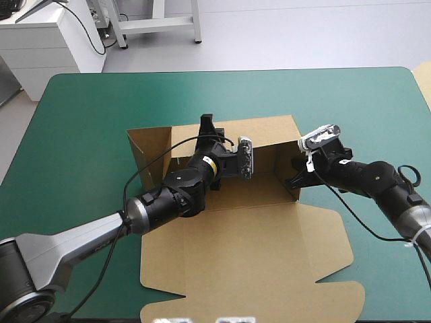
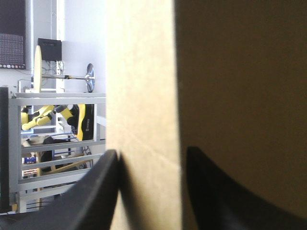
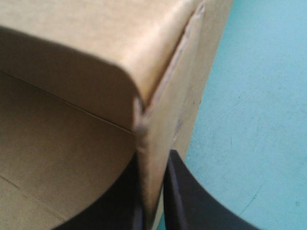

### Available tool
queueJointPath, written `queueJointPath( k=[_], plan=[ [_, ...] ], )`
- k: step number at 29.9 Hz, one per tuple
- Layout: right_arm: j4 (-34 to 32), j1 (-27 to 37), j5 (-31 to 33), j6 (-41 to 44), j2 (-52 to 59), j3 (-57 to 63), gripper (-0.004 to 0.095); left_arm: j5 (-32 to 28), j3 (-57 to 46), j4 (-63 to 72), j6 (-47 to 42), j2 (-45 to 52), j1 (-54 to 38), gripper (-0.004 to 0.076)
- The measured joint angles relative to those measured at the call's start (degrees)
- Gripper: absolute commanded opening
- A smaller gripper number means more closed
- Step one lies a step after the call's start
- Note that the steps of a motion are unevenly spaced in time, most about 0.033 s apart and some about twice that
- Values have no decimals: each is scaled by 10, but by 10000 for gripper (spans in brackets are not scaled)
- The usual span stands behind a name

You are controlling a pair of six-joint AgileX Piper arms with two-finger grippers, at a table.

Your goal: Fold the box

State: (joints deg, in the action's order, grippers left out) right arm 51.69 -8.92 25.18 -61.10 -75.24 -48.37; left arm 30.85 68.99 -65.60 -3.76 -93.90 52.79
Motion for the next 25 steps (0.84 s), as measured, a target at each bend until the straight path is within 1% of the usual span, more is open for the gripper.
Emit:
queueJointPath(
  k=[1, 3, 9, 12, 13, 15, 17, 19, 20, 21, 22, 25],
  plan=[
    [1, 0, -4, 4, 0, 0, -15, 0, -1, 5, 0, 0, 1, 530],
    [1, -1, -8, 12, -1, 0, -15, 5, -3, 16, 0, 4, 9, 557],
    [-6, -3, -33, 40, -1, 1, -15, 32, -14, 52, -2, 44, 62, 556],
    [-11, -4, -40, 42, -1, 1, -15, 48, -16, 61, -2, 72, 110, 526],
    [-15, -5, -41, 45, -1, 1, -15, 57, -16, 61, -1, 83, 127, 505],
    [-20, -5, -44, 46, -1, 1, -15, 77, -16, 61, 2, 105, 156, 417],
    [-22, -5, -48, 48, -1, 1, -15, 92, -16, 59, 5, 124, 184, 271],
    [-22, -5, -50, 49, -1, 1, -15, 96, -16, 55, 7, 137, 201, 104],
    [-22, -5, -50, 49, -1, 1, -15, 97, -16, 54, 8, 142, 206, 6],
    [-22, -5, -51, 49, -1, 1, -15, 97, -16, 54, 9, 146, 206, 4],
    [-22, -5, -51, 49, -1, 1, -15, 97, -16, 52, 9, 149, 207, 20],
    [-22, -5, -52, 50, -1, 1, -15, 109, -13, 50, 13, 153, 207, 20]
  ],
)
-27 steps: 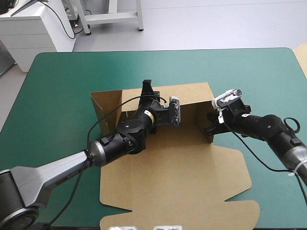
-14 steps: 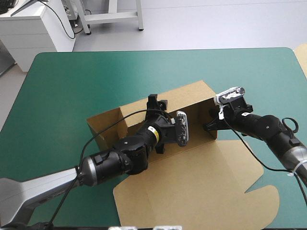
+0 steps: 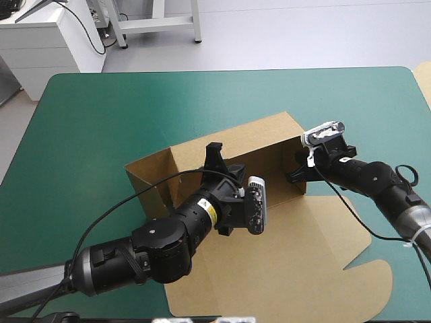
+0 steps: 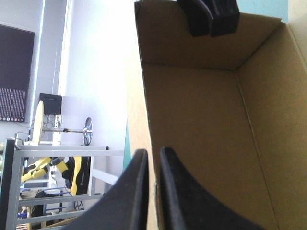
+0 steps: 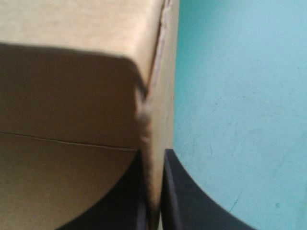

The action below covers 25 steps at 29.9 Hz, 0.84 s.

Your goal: Fold the box

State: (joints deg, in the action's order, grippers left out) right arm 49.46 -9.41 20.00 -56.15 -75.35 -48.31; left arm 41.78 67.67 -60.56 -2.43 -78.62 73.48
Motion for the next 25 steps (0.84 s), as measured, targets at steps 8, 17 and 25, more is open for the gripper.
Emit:
queueJointPath(
  k=[8, 17, 25],
  plan=[
    [0, 0, -2, 2, 0, 0, -15, 19, 41, 52, 39, 0, -24, 20],
    [0, 0, -2, 2, 0, 0, -15, 41, 158, 433, 244, 0, -241, 20],
    [0, 0, -2, 2, 0, 0, -15, 139, 223, 753, 355, 1, -515, 15]
  ],
)
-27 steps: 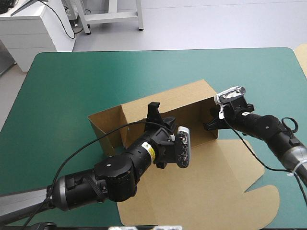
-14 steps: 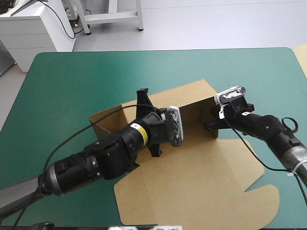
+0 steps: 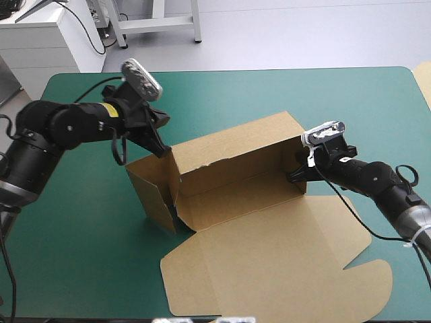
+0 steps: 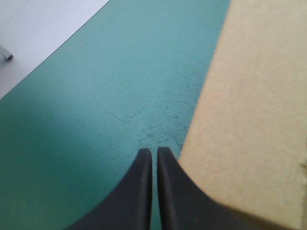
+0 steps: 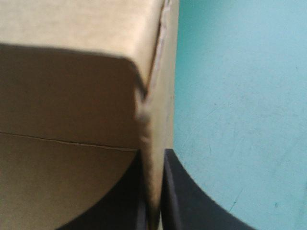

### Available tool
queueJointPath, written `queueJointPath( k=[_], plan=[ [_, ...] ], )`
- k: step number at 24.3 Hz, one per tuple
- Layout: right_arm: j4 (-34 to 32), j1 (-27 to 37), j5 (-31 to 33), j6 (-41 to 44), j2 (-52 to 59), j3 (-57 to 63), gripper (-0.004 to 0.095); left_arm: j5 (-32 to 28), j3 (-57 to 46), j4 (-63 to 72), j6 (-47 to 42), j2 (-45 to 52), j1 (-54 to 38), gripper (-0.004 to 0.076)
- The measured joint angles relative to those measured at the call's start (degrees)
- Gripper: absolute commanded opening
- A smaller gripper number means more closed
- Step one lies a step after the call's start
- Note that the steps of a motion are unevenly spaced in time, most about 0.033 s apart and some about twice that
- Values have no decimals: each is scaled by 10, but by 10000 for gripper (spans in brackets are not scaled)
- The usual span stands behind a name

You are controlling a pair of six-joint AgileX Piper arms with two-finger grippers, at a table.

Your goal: Fold the box

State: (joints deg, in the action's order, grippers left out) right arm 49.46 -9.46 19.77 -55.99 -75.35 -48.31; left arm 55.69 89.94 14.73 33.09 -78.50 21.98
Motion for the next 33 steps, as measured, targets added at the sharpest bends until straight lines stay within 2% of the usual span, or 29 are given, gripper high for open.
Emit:
queueJointPath(
  k=[5, 9, 14, 15, 17, 18, 20, 26, 31, 33],
  plan=[
    [-2, 0, 1, 0, 1, 0, -15, 33, 1, 46, 3, 0, -126, 15],
    [-22, 0, 2, 29, 7, -1, -15, 58, 1, 62, 2, 0, -184, 14],
    [-203, 0, 88, 214, 18, -59, -15, 76, 1, 68, 2, 0, -204, 11],
    [-269, 0, 129, 286, 18, -96, -15, 75, 1, 70, 2, 0, -205, 11],
    [-351, 0, 195, 383, 16, -151, -15, 72, 1, 71, 2, 0, -205, 11],
    [-371, 0, 214, 407, 11, -167, -15, 71, 1, 71, 2, 0, -205, 11],
    [-428, 0, 299, 471, -22, -221, -16, 71, 1, 71, 1, 0, -205, 11],
    [-440, 0, 341, 504, -160, -317, -15, 71, 1, 78, 1, 0, -205, 2],
    [-440, 0, 317, 509, -230, -391, 0, 72, 1, 80, 1, 1, -205, -8],
    [-440, 0, 309, 511, -256, -414, 55, 75, 1, 81, 1, 1, -205, -8]
  ],
)
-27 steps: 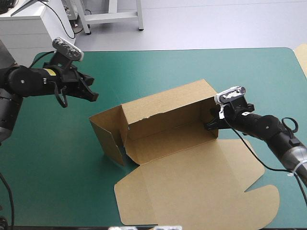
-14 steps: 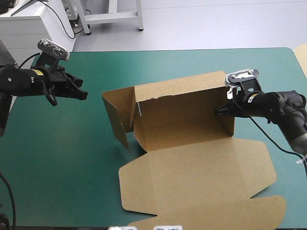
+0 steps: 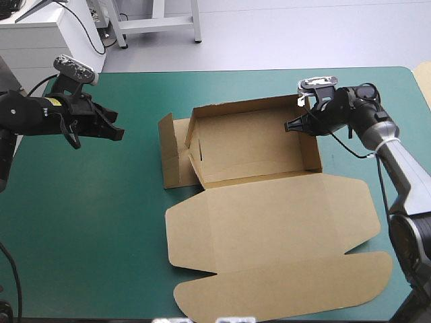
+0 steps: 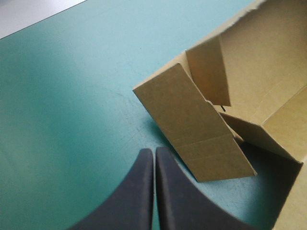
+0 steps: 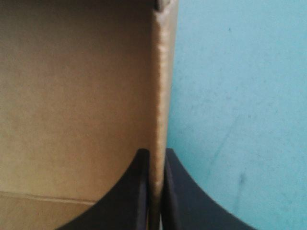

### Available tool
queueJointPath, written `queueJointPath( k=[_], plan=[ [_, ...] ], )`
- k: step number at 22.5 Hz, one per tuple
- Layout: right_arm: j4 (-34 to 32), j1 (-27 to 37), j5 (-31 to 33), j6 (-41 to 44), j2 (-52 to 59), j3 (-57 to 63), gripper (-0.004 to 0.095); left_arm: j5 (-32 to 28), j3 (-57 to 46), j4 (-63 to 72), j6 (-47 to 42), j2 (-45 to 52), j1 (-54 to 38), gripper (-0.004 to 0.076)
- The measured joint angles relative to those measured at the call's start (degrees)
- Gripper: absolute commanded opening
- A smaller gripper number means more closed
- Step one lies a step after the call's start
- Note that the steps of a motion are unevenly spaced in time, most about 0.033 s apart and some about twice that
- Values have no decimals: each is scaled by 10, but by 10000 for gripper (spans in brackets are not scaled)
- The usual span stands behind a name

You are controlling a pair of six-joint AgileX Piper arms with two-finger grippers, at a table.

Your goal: Fold the box

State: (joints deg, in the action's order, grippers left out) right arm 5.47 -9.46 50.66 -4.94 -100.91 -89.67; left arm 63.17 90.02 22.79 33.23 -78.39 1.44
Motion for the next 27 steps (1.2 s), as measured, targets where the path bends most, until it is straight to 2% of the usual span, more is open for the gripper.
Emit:
queueJointPath(
  k=[5, 6, 7, 9, 12, 16, 22, 27],
  plan=[
    [-2, 0, -2, -2, -54, -47, 355, 2, 0, 0, 0, 0, 0, -8],
    [-2, 0, 0, -5, -60, -54, 437, 2, 0, 0, 0, 0, 0, -8],
    [-2, 0, 5, -9, -67, -60, 590, 2, 0, 1, 0, 0, 0, -8],
    [-2, 0, 24, -14, -74, -86, 673, 3, 0, 1, 0, 0, 0, -8],
    [-2, 0, 58, -16, -74, -126, 676, 3, 0, 2, 0, 0, 0, -8],
    [-4, 0, 183, -25, -66, -207, 669, -1, 0, -10, -18, 0, 0, -8],
    [-4, 0, 206, -29, -84, -213, 669, 8, -11, -221, -186, 0, 0, -8],
    [-4, 0, 205, -31, -141, -214, 668, 30, -52, -253, -206, 0, 0, -8]
  ],
)
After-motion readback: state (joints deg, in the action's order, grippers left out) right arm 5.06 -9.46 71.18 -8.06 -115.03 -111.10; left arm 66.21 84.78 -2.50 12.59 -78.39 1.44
